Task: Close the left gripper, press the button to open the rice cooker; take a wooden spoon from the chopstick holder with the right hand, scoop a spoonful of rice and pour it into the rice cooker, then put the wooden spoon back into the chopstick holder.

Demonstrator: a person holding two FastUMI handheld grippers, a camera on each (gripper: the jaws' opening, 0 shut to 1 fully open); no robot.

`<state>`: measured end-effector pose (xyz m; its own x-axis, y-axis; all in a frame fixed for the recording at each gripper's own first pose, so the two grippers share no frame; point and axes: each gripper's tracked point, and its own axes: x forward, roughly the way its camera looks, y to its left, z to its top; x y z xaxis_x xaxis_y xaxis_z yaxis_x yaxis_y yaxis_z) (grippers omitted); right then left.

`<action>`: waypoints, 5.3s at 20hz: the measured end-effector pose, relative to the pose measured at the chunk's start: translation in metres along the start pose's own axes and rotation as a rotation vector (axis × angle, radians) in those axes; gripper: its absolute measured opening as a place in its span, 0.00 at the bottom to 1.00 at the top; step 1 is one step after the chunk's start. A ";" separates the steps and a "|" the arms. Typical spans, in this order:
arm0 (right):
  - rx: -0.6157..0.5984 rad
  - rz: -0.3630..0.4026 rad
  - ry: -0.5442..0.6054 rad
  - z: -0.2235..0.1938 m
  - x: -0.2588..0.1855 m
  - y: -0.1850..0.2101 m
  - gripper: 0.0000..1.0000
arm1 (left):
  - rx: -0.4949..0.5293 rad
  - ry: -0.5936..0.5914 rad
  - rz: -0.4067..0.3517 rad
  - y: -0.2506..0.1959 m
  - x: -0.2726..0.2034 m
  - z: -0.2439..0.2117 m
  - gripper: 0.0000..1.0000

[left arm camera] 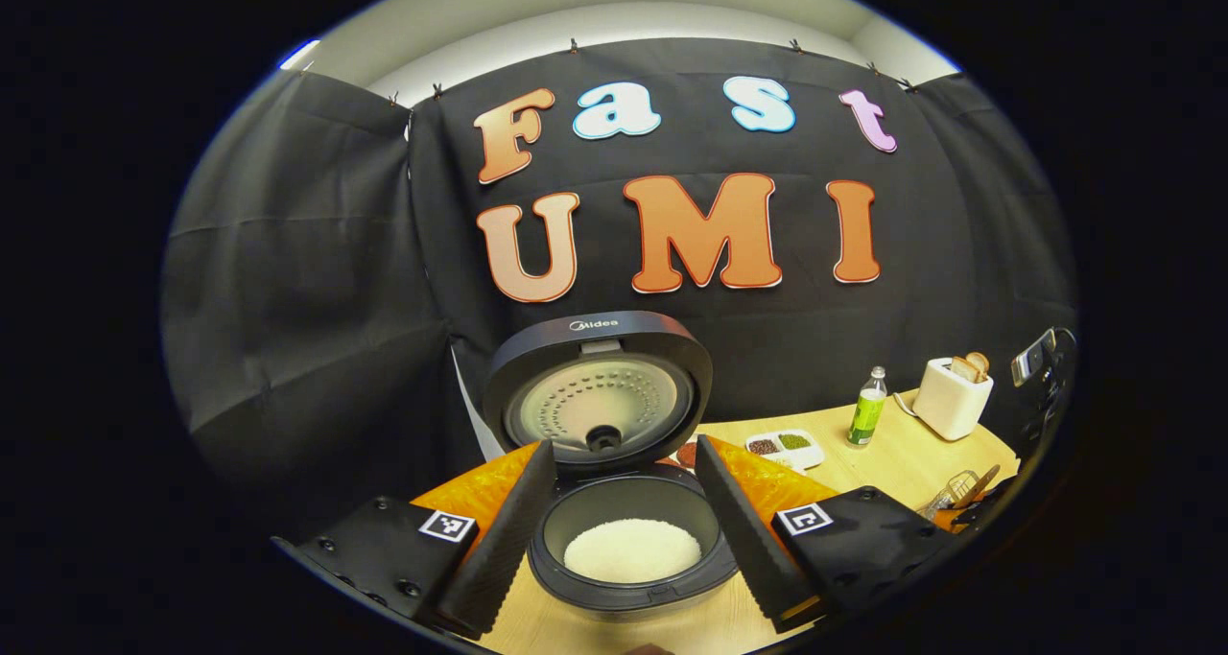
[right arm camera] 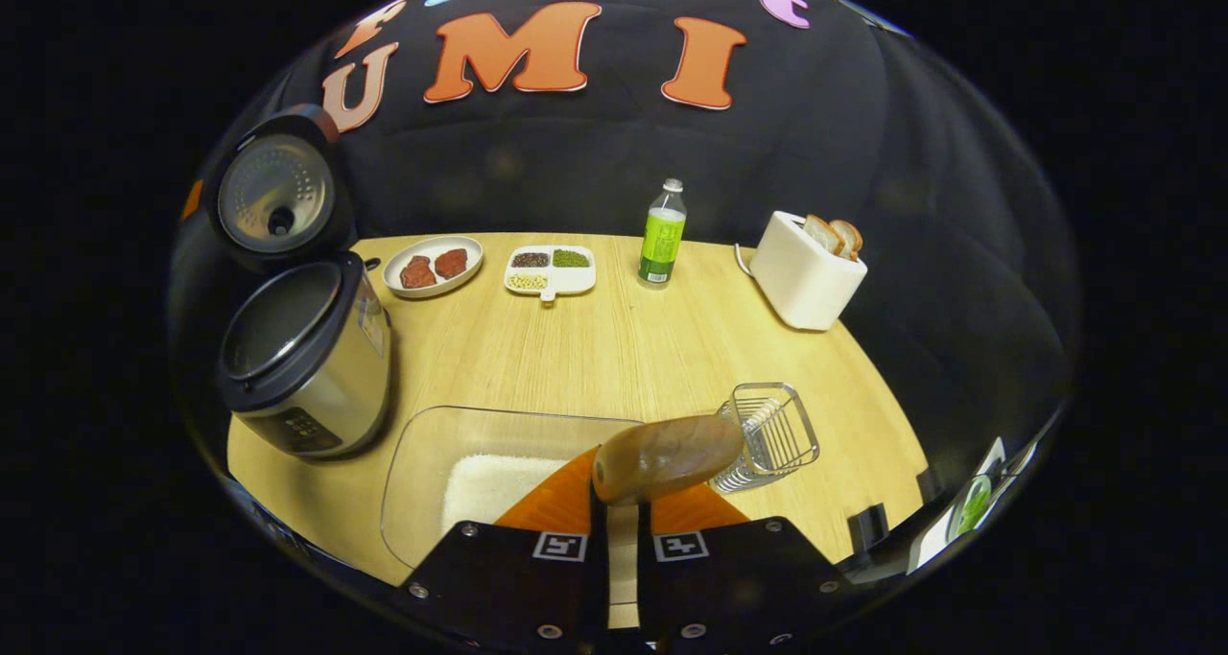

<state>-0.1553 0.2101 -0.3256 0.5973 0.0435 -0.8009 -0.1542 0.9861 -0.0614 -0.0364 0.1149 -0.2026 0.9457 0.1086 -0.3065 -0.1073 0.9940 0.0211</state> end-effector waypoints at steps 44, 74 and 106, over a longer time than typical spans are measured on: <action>0.733 0.448 0.197 -0.025 0.014 0.082 0.11 | 0.042 0.075 -0.072 -0.020 0.010 -0.019 0.90; 1.096 0.949 0.268 0.037 -0.012 0.010 0.11 | 0.042 0.054 0.047 -0.080 -0.027 0.000 0.98; 0.882 1.192 0.297 0.212 -0.055 0.227 0.10 | 0.013 -0.044 0.418 0.088 -0.118 -0.016 0.90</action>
<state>-0.0562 0.4658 -0.1691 0.2745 0.9368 -0.2169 0.1529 0.1802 0.9717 -0.1619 0.1893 -0.1798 0.8339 0.5026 -0.2280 -0.4810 0.8644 0.1466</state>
